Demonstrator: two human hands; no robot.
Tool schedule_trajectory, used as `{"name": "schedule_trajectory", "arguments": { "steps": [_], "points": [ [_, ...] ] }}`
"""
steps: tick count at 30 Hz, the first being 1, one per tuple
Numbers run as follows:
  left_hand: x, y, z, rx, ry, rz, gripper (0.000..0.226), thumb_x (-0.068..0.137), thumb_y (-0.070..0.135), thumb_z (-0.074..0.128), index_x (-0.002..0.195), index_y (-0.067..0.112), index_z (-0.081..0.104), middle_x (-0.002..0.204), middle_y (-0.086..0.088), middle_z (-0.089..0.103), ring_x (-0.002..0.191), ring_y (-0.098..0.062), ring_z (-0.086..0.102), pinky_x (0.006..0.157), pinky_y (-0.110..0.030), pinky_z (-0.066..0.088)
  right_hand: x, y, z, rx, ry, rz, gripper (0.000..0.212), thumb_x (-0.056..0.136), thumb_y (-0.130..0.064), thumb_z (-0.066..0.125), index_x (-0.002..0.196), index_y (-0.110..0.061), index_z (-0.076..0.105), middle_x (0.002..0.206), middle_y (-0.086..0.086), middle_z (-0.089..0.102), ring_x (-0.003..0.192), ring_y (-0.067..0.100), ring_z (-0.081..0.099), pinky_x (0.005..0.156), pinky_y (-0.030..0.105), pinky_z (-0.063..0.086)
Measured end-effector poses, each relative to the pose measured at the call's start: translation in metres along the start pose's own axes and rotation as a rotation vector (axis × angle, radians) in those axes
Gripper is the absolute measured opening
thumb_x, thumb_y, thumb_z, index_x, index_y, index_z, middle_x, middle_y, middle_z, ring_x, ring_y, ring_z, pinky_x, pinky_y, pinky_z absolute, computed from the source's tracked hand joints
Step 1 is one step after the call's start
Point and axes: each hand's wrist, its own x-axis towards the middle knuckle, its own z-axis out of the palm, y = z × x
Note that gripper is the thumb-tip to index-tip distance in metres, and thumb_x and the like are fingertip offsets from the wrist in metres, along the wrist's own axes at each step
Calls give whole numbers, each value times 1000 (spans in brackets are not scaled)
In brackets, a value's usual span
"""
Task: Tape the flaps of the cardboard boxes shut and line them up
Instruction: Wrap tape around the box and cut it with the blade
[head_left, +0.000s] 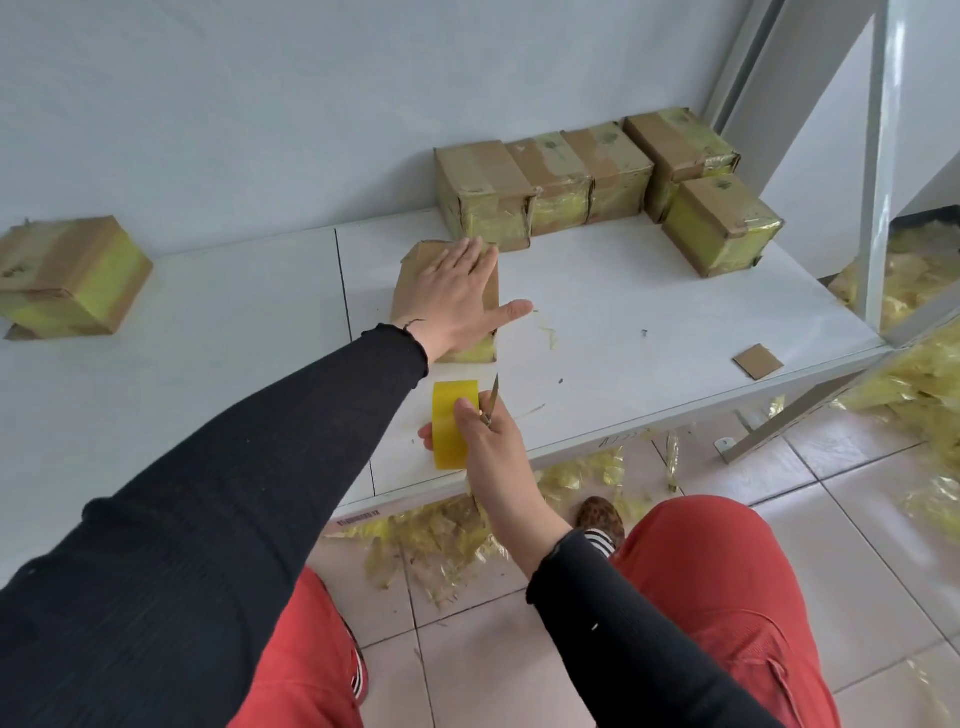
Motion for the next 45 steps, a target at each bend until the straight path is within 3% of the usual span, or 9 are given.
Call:
{"name": "schedule_trajectory", "arguments": {
  "steps": [3, 7, 10, 13, 18, 21, 30, 40, 45],
  "points": [
    [-7, 0, -21, -258, 31, 61, 103, 88, 89, 13, 166, 23, 10, 174, -5, 0, 160, -20, -8, 129, -47, -1, 0, -4, 1, 50, -3, 38, 17, 111, -25, 39, 119, -15, 50, 90, 5, 78, 76, 14, 71, 68, 26, 56],
    [-50, -3, -29, -603, 530, -80, 42, 98, 46, 56, 131, 21, 61, 127, -2, 61, 118, -18, 56, 107, -40, 44, 0, -6, -5, -8, -38, 105, 29, 110, -35, 42, 127, -13, 49, 107, 6, 75, 97, 19, 70, 85, 35, 56],
    [-102, 5, -4, -608, 258, -302, 33, 94, 52, 59, 113, 26, 53, 88, 8, 55, 79, -11, 55, 67, -34, 45, 6, -11, -24, -270, -13, 64, 32, 108, -46, 41, 120, -18, 52, 104, -6, 64, 92, 10, 61, 76, 27, 47],
    [-134, 8, 18, -786, -33, -469, 50, 92, 68, 57, 121, 27, 51, 98, 5, 65, 87, -12, 65, 72, -35, 51, 23, -28, -49, -515, 93, -85, 26, 105, -46, 48, 111, -21, 52, 91, -4, 68, 69, 10, 61, 63, 30, 44],
    [-138, 20, 23, -1405, -34, -621, 40, 95, 53, 66, 104, 15, 72, 87, -4, 77, 68, -10, 72, 57, -26, 56, 53, -56, -64, -1056, -29, -272, 47, 95, -67, 51, 105, -21, 46, 83, -9, 58, 74, 16, 58, 60, 32, 42],
    [-138, 27, 29, -1517, 45, -666, 26, 96, 42, 67, 98, 17, 75, 78, 5, 72, 65, -8, 68, 55, -23, 49, 66, -56, -64, -1253, -70, -395, 31, 108, -45, 31, 97, -18, 44, 78, -5, 56, 73, 30, 55, 59, 39, 34],
    [-135, 31, 32, -1558, 159, -634, 16, 93, 32, 72, 86, 18, 73, 85, -1, 67, 81, -18, 61, 73, -34, 44, 88, -45, -61, -1638, -55, -603, 32, 112, -38, 27, 93, -17, 41, 66, -1, 49, 56, 29, 43, 50, 33, 23],
    [-130, 31, 28, -1484, 217, -616, 16, 92, 24, 73, 85, 10, 74, 84, -4, 69, 80, -20, 61, 74, -34, 45, 103, -52, -70, -1911, -123, -422, 29, 111, -31, 32, 108, -21, 59, 66, -7, 42, 60, 20, 47, 56, 31, 29],
    [-134, 25, 24, -1489, 190, -634, 16, 91, 25, 75, 83, 11, 75, 80, -1, 70, 79, -20, 62, 76, -35, 45, 93, -58, -86, -1579, 57, -577, 38, 107, -48, 23, 96, -24, 51, 77, -5, 63, 63, 24, 55, 51, 30, 24]
  ]
}}
